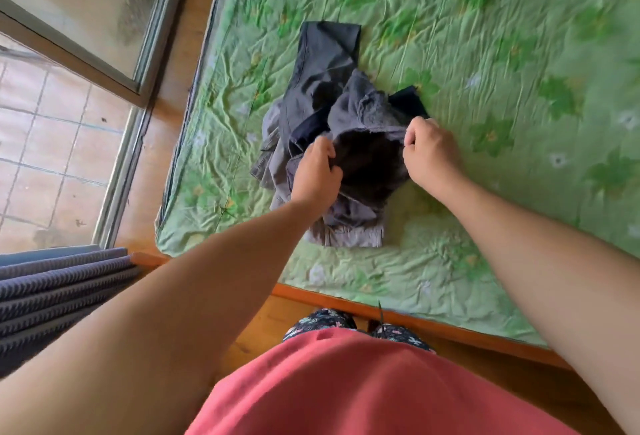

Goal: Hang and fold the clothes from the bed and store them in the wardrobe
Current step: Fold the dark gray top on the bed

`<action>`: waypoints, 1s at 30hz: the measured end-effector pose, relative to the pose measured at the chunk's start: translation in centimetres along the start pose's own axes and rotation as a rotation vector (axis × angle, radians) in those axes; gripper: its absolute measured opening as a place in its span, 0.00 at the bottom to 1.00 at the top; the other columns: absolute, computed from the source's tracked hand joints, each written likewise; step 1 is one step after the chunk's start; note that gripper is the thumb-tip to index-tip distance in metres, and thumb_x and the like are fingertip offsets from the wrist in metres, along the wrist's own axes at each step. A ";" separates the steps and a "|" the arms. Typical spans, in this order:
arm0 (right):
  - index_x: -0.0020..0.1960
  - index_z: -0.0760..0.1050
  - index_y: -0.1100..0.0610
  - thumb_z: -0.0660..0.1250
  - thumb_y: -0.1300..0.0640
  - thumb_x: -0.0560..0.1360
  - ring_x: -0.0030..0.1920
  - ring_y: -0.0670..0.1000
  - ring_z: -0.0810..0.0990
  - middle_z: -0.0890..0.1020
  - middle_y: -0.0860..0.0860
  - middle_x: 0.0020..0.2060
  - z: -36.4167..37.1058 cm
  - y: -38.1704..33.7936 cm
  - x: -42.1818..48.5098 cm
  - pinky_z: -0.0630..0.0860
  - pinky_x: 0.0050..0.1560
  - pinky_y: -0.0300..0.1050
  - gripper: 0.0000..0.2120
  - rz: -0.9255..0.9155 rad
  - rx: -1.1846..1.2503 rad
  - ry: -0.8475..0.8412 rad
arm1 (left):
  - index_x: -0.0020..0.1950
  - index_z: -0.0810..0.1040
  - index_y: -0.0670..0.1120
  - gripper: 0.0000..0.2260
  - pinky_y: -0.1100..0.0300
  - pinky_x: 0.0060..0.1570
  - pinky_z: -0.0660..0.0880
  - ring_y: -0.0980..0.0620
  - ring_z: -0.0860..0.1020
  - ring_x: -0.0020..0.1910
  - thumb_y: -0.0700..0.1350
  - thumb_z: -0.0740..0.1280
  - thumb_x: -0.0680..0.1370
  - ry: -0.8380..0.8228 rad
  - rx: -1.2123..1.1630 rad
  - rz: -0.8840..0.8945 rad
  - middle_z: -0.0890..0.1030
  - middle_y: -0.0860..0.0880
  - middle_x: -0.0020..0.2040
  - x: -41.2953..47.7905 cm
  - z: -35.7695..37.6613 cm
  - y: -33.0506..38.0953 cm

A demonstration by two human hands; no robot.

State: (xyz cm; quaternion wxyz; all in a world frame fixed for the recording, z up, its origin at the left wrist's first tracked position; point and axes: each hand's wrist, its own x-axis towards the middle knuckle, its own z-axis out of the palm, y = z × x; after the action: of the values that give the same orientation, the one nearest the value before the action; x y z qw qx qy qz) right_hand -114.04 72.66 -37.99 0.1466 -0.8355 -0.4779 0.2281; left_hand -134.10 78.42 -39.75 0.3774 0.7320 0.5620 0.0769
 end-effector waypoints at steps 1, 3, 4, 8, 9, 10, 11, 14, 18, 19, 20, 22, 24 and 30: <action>0.42 0.72 0.55 0.61 0.67 0.75 0.38 0.57 0.73 0.72 0.53 0.43 -1.6 -0.2 -0.4 0.68 0.38 0.48 0.09 -0.027 -0.028 0.023 | 0.49 0.66 0.49 0.11 0.55 0.36 0.64 0.47 0.70 0.43 0.35 0.63 0.72 0.008 0.018 0.039 0.72 0.50 0.47 -0.1 -1.2 0.7; 0.42 0.74 0.54 0.61 0.67 0.76 0.37 0.59 0.74 0.70 0.53 0.44 -4.9 -0.6 -1.2 0.72 0.38 0.49 0.10 -0.081 -0.088 0.053 | 0.50 0.69 0.49 0.12 0.54 0.42 0.69 0.45 0.71 0.45 0.34 0.61 0.73 0.022 0.055 0.138 0.71 0.48 0.52 -0.1 -3.6 2.2; 0.42 0.76 0.54 0.62 0.68 0.76 0.38 0.59 0.75 0.70 0.53 0.45 -6.6 -0.8 -1.5 0.73 0.39 0.49 0.11 -0.105 -0.117 0.068 | 0.52 0.71 0.48 0.13 0.53 0.43 0.70 0.44 0.72 0.45 0.33 0.60 0.73 0.034 0.072 0.193 0.70 0.47 0.53 -0.1 -4.8 3.0; 0.46 0.80 0.54 0.63 0.68 0.75 0.39 0.57 0.73 0.70 0.52 0.43 -13.5 -2.2 -3.0 0.72 0.39 0.48 0.12 -0.142 -0.235 0.195 | 0.64 0.72 0.48 0.22 0.52 0.43 0.72 0.41 0.74 0.49 0.31 0.58 0.73 0.098 0.121 0.362 0.69 0.45 0.58 0.0 -9.6 7.5; 0.47 0.80 0.54 0.62 0.68 0.75 0.40 0.58 0.74 0.71 0.52 0.43 -15.2 -2.5 -3.5 0.71 0.38 0.47 0.12 -0.141 -0.251 0.248 | 0.65 0.71 0.47 0.23 0.50 0.45 0.74 0.40 0.75 0.51 0.30 0.57 0.73 0.114 0.105 0.387 0.69 0.44 0.59 0.0 -10.6 8.8; 0.48 0.80 0.55 0.62 0.68 0.75 0.41 0.60 0.76 0.73 0.53 0.44 -16.8 -2.9 -4.0 0.71 0.38 0.48 0.12 -0.139 -0.257 0.296 | 0.65 0.72 0.47 0.23 0.50 0.49 0.74 0.39 0.75 0.52 0.30 0.57 0.73 0.136 0.082 0.401 0.69 0.43 0.60 0.1 -11.6 10.1; 0.49 0.80 0.55 0.62 0.68 0.75 0.43 0.61 0.77 0.74 0.54 0.45 -18.3 -3.3 -4.7 0.72 0.38 0.48 0.12 -0.141 -0.256 0.334 | 0.64 0.73 0.47 0.22 0.51 0.51 0.74 0.40 0.75 0.54 0.30 0.57 0.74 0.161 0.060 0.406 0.70 0.43 0.60 0.1 -12.5 11.3; 0.53 0.80 0.56 0.62 0.67 0.75 0.47 0.62 0.78 0.76 0.55 0.51 -21.7 -4.7 -6.8 0.73 0.41 0.50 0.12 -0.155 -0.241 0.420 | 0.61 0.77 0.46 0.16 0.59 0.55 0.68 0.45 0.73 0.57 0.33 0.58 0.77 0.190 0.053 0.442 0.71 0.45 0.61 -0.1 -14.3 15.0; 0.52 0.81 0.57 0.61 0.66 0.75 0.47 0.62 0.79 0.78 0.54 0.52 -25.9 -6.6 -9.9 0.78 0.45 0.55 0.12 -0.205 -0.182 0.525 | 0.62 0.77 0.50 0.15 0.58 0.48 0.68 0.50 0.71 0.49 0.38 0.60 0.78 0.187 0.135 0.563 0.72 0.47 0.60 -1.4 -15.6 19.0; 0.51 0.80 0.57 0.61 0.67 0.75 0.46 0.61 0.79 0.78 0.54 0.52 -27.1 -6.9 -10.6 0.78 0.44 0.55 0.12 -0.230 -0.195 0.553 | 0.63 0.77 0.50 0.15 0.57 0.46 0.69 0.49 0.72 0.47 0.39 0.60 0.79 0.191 0.168 0.596 0.72 0.47 0.60 -1.8 -15.8 19.8; 0.50 0.80 0.56 0.60 0.67 0.75 0.45 0.60 0.78 0.78 0.53 0.51 -28.2 -7.2 -11.2 0.78 0.42 0.54 0.12 -0.251 -0.222 0.578 | 0.64 0.77 0.49 0.15 0.56 0.45 0.69 0.47 0.73 0.47 0.40 0.60 0.80 0.201 0.200 0.621 0.72 0.46 0.60 -2.2 -15.9 20.5; 0.48 0.78 0.56 0.59 0.68 0.74 0.43 0.59 0.75 0.76 0.53 0.47 -30.5 -7.2 -12.3 0.73 0.37 0.50 0.12 -0.277 -0.286 0.616 | 0.65 0.76 0.46 0.13 0.54 0.45 0.72 0.42 0.77 0.48 0.41 0.60 0.81 0.230 0.251 0.652 0.73 0.44 0.59 -3.0 -16.4 21.8; 0.47 0.75 0.54 0.58 0.68 0.73 0.41 0.58 0.72 0.72 0.50 0.44 -32.5 -6.6 -13.5 0.66 0.35 0.48 0.12 -0.270 -0.320 0.630 | 0.63 0.77 0.45 0.12 0.51 0.46 0.75 0.41 0.77 0.46 0.42 0.60 0.82 0.251 0.265 0.701 0.74 0.43 0.57 -3.8 -17.1 23.5; 0.50 0.72 0.51 0.59 0.65 0.76 0.36 0.57 0.73 0.75 0.51 0.37 -36.1 -2.9 -18.0 0.66 0.33 0.48 0.10 -0.166 -0.139 0.668 | 0.54 0.70 0.52 0.05 0.58 0.28 0.69 0.49 0.75 0.32 0.47 0.58 0.80 0.228 0.327 0.753 0.76 0.51 0.36 -8.3 -17.0 29.9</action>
State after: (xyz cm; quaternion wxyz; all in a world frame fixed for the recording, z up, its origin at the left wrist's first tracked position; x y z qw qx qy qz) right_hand -105.24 57.56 -1.52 0.2558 -0.8304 -0.4841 -0.1035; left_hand -123.27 76.53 -6.11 0.1373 0.9232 0.2983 0.1995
